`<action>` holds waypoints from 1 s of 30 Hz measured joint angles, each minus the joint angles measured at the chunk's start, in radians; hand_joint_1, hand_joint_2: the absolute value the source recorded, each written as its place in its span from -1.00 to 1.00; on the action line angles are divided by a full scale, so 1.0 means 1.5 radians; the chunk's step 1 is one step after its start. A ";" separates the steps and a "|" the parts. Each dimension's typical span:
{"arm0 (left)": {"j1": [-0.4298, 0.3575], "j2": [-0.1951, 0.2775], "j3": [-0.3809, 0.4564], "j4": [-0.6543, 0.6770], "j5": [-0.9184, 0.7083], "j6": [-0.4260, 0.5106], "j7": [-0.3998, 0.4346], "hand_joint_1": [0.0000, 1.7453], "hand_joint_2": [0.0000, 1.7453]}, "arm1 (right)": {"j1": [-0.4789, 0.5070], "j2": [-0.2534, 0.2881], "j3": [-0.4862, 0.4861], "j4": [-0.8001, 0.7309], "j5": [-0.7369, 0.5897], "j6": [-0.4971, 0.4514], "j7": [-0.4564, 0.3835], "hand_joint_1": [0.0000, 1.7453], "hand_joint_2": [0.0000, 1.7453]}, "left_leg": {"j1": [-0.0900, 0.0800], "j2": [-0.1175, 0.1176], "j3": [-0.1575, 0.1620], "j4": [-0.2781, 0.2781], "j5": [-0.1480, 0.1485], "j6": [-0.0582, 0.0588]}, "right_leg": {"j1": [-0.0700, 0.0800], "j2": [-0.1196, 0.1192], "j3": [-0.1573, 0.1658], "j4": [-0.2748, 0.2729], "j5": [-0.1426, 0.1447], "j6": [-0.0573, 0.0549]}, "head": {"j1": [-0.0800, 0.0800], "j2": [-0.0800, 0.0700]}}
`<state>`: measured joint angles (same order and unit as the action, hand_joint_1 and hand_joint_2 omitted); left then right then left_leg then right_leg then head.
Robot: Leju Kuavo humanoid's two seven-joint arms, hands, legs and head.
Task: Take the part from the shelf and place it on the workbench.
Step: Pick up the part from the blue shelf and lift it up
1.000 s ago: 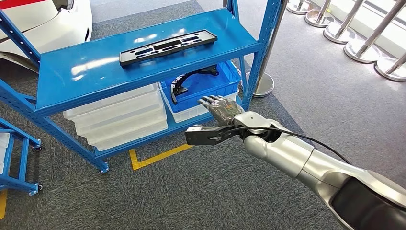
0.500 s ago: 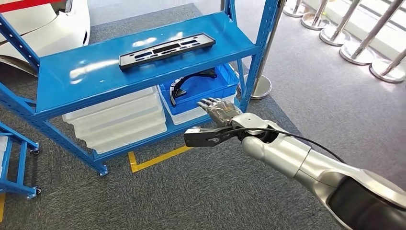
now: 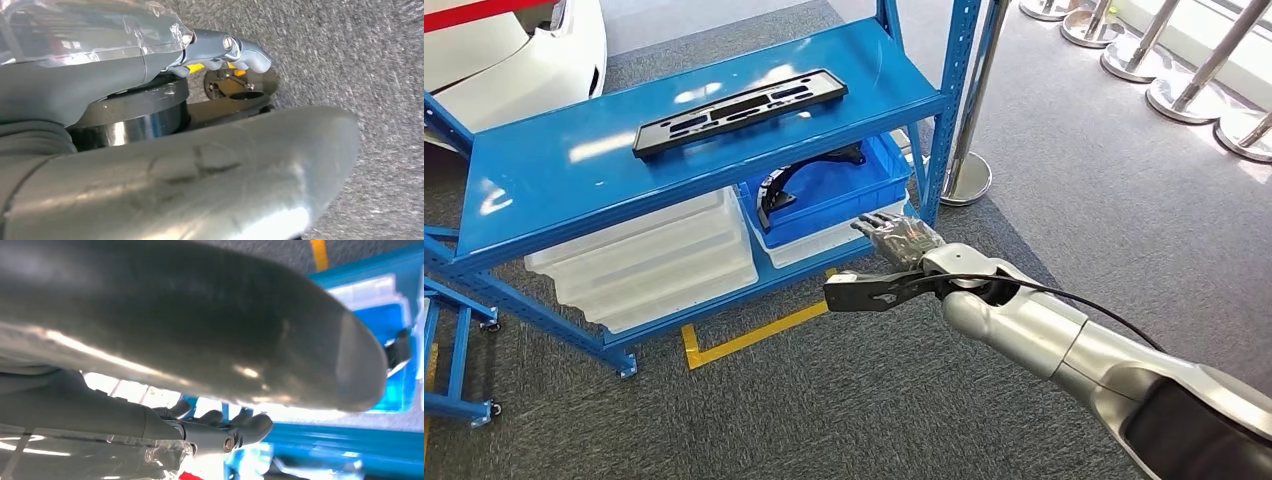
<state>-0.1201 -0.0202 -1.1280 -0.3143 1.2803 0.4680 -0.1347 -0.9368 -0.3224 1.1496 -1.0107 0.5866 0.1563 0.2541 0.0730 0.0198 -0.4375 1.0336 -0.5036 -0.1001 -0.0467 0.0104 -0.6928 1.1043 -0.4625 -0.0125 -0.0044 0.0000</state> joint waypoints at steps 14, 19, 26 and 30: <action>0.007 0.002 -0.004 -0.001 0.001 0.001 0.001 -1.00 -1.00 | 0.003 0.001 0.000 -0.002 0.000 0.002 0.002 -1.00 -1.00 | -0.069 -0.007 -0.103 -0.022 0.123 0.119 | 0.034 0.003 0.114 -0.037 -0.042 -0.007 | -0.027 0.000; 0.006 0.001 -0.004 -0.001 0.002 0.002 0.001 -1.00 -1.00 | -0.001 -0.002 -0.001 -0.004 -0.002 0.002 0.007 -1.00 -1.00 | -0.057 -0.009 -0.049 -0.056 0.110 0.102 | 0.031 0.000 0.035 0.079 -0.070 0.012 | -0.017 0.000; 0.008 0.000 -0.004 -0.001 0.003 0.005 0.002 -1.00 -1.00 | 0.013 -0.012 0.000 -0.005 -0.001 0.002 0.012 -1.00 -1.00 | -0.042 -0.007 0.007 -0.037 0.038 0.066 | 0.014 -0.014 -0.011 -0.035 0.043 0.028 | 0.009 0.000; 0.004 0.000 -0.004 -0.001 0.003 0.007 0.003 -1.00 -1.00 | 0.016 -0.014 -0.001 -0.012 -0.001 0.002 0.012 -1.00 -1.00 | -0.043 -0.005 0.007 -0.008 0.031 0.049 | 0.016 -0.011 -0.008 -0.039 0.043 -0.003 | 0.007 0.000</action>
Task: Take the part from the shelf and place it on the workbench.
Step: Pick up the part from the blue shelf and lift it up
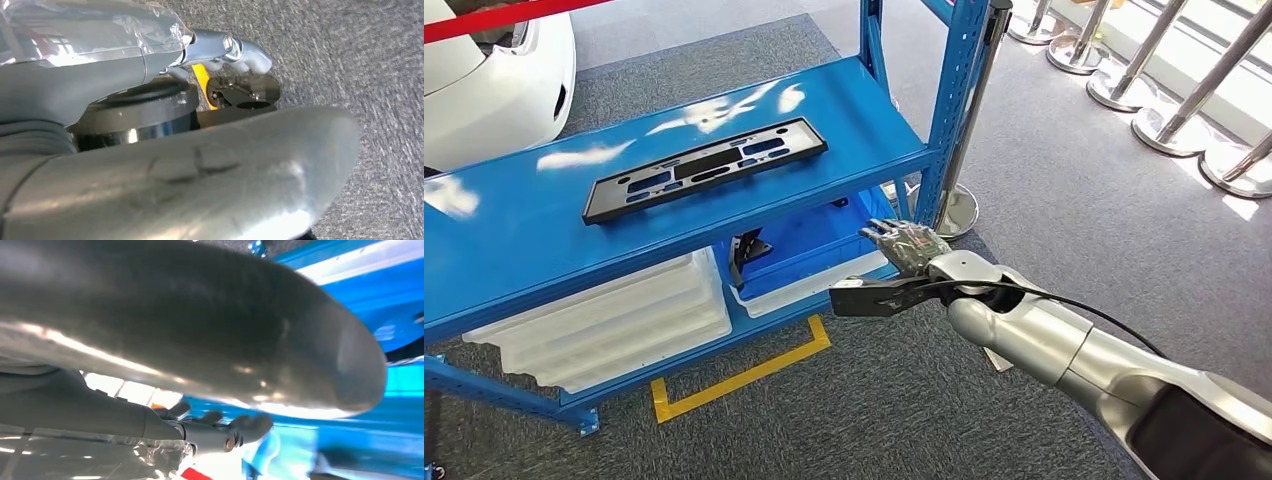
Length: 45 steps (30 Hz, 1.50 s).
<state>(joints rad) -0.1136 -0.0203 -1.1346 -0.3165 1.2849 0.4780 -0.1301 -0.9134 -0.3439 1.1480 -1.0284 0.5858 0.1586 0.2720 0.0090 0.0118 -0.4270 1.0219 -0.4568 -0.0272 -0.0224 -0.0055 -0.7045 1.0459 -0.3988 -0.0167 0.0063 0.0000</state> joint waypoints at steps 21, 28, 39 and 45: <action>-0.002 0.000 -0.010 0.000 0.010 0.010 0.000 -1.00 -1.00 | -0.010 0.032 0.001 -0.019 -0.013 -0.010 -0.048 -1.00 -1.00 | -0.009 -0.008 -0.139 -0.001 0.107 0.034 | 0.006 0.010 0.008 0.163 -0.159 0.015 | -0.008 0.000; -0.002 -0.002 -0.010 0.000 0.011 0.015 0.001 -1.00 -1.00 | -0.021 0.057 0.004 -0.019 -0.018 -0.012 -0.074 -1.00 -1.00 | -0.017 -0.011 -0.139 0.013 0.091 0.029 | 0.014 0.008 0.061 -0.001 -0.057 -0.002 | 0.008 0.000; -0.003 -0.003 -0.012 0.000 0.000 0.015 0.004 -1.00 -1.00 | -0.049 0.122 0.013 -0.003 -0.026 -0.024 -0.103 -1.00 -1.00 | -0.013 -0.011 -0.137 0.009 0.091 0.022 | 0.019 0.007 0.062 -0.004 -0.057 -0.007 | -0.003 0.000; -0.003 -0.003 -0.013 0.000 -0.001 0.014 0.004 -1.00 -1.00 | -0.056 0.142 0.014 0.009 -0.028 -0.026 -0.103 -1.00 -1.00 | -0.012 -0.011 -0.136 0.008 0.091 0.019 | 0.019 0.007 0.062 -0.004 -0.058 -0.008 | -0.004 0.000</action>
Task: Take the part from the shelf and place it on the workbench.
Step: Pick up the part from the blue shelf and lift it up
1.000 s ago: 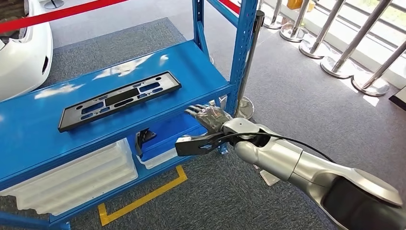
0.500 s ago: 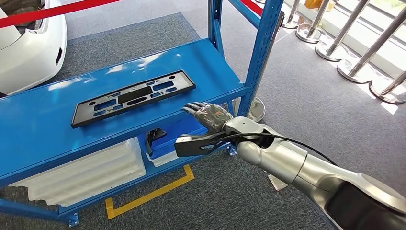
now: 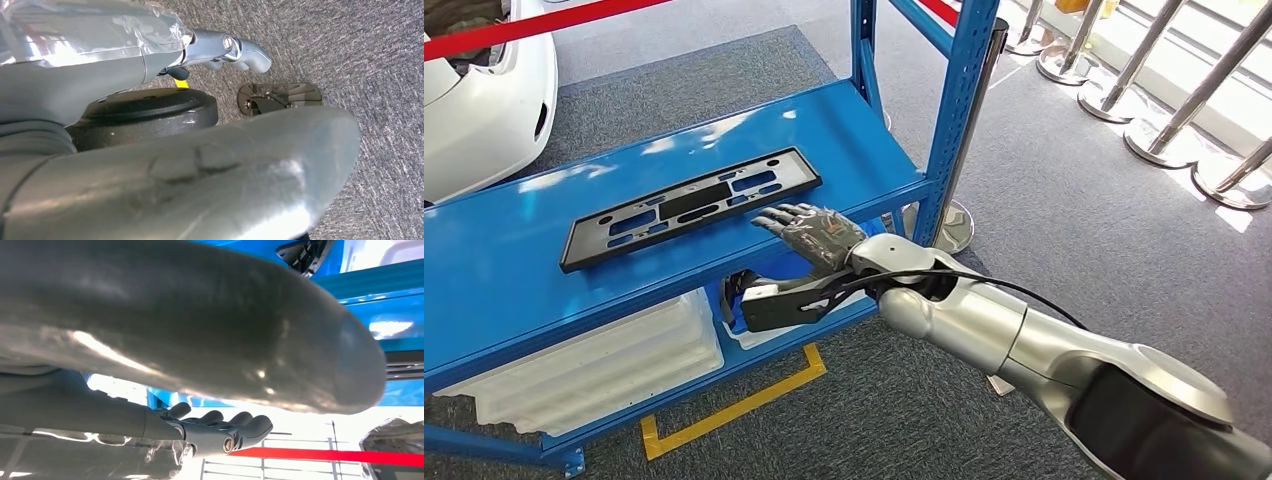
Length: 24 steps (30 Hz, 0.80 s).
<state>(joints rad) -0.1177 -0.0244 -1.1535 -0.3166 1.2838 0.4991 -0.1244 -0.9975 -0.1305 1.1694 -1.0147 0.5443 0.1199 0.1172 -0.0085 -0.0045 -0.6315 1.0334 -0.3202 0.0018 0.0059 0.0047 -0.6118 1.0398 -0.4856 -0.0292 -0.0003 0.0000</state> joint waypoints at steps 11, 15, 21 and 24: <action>0.000 0.000 -0.003 0.000 -0.012 0.006 0.021 -1.00 -1.00 | -0.008 0.024 0.010 0.014 -0.011 0.015 0.005 -1.00 -1.00 | 0.000 -0.001 0.000 0.000 0.000 -0.001 | 0.000 0.000 0.001 -0.002 0.000 0.000 | 0.002 0.000; 0.000 0.000 -0.004 0.000 -0.014 0.009 0.029 -1.00 -1.00 | -0.008 0.024 0.014 0.020 -0.014 0.015 0.006 -1.00 -1.00 | 0.000 -0.001 0.000 0.000 0.000 -0.001 | 0.000 0.000 0.002 -0.002 0.000 0.000 | 0.003 0.000; 0.000 0.000 -0.009 0.000 -0.016 0.013 0.032 -1.00 -1.00 | -0.007 0.024 0.023 0.025 -0.019 0.016 0.010 -1.00 -1.00 | 0.000 -0.001 0.000 0.000 -0.001 -0.001 | 0.000 0.000 0.002 -0.002 0.000 0.000 | 0.003 0.000; 0.000 0.000 -0.012 0.000 -0.017 0.014 0.032 -1.00 -1.00 | -0.004 0.022 0.025 0.027 -0.020 0.016 0.012 -1.00 -1.00 | 0.000 -0.001 0.000 0.000 -0.001 -0.001 | 0.000 0.000 0.002 -0.002 0.000 0.000 | 0.003 0.000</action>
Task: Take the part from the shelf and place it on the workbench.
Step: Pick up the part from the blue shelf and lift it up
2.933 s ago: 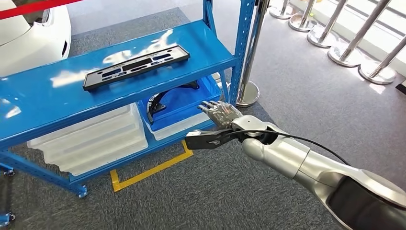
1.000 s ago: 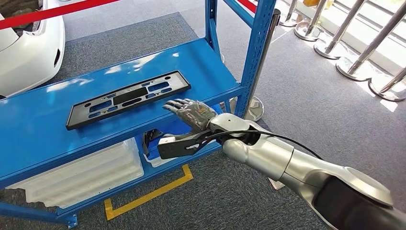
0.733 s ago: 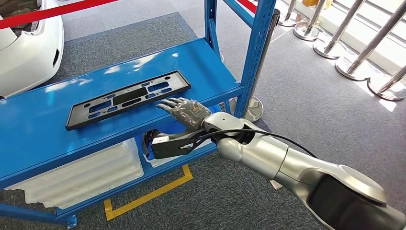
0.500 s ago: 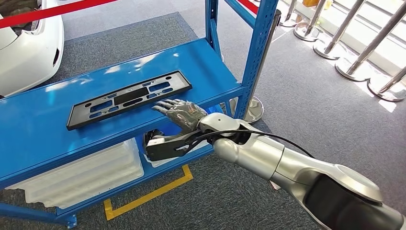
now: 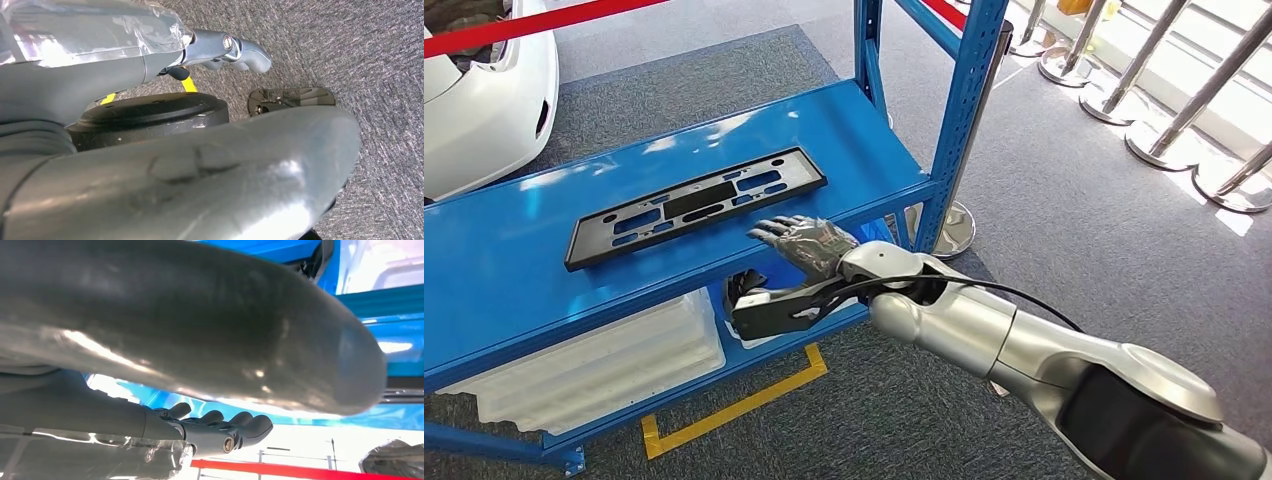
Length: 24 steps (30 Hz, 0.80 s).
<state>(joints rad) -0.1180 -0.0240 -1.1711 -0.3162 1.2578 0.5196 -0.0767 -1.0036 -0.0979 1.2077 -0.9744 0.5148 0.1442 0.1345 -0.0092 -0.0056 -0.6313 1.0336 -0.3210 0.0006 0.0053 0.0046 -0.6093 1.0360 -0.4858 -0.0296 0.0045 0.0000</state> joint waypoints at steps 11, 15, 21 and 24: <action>0.000 0.000 -0.004 0.000 -0.003 0.004 0.000 -1.00 -1.00 | 0.016 -0.013 0.003 0.001 0.000 -0.001 0.008 -1.00 -1.00 | 0.000 0.000 0.000 0.000 0.000 0.000 | 0.000 0.000 0.000 0.000 0.000 0.000 | 0.000 0.000; 0.000 0.000 -0.005 0.000 -0.004 0.004 0.000 -1.00 -1.00 | 0.018 -0.017 0.004 0.001 0.000 -0.001 0.010 -1.00 -1.00 | 0.000 0.000 0.000 0.000 0.000 0.000 | 0.000 0.000 0.000 0.000 0.000 0.000 | 0.000 0.000; 0.000 0.000 -0.006 0.000 -0.008 0.001 0.000 -1.00 -1.00 | 0.025 -0.024 0.004 0.001 0.000 0.005 0.020 -1.00 -1.00 | 0.000 0.000 0.000 0.001 -0.001 0.001 | -0.001 0.000 0.000 -0.001 0.000 0.001 | 0.000 0.000; 0.000 0.001 -0.007 0.000 -0.008 -0.001 -0.002 -1.00 -1.00 | 0.026 -0.027 0.004 0.001 0.000 0.008 0.022 -1.00 -1.00 | 0.001 0.001 0.008 -0.012 0.002 0.009 | -0.002 -0.002 0.008 -0.010 0.003 0.007 | -0.003 0.000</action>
<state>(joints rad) -0.1183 -0.0227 -1.1816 -0.3160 1.2465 0.5177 -0.0790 -0.9644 -0.1381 1.2130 -0.9735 0.5155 0.1556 0.1678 -0.0080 -0.0043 -0.6187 1.0158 -0.3183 0.0138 0.0025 0.0022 -0.5970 1.0204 -0.4812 -0.0197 -0.0003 0.0000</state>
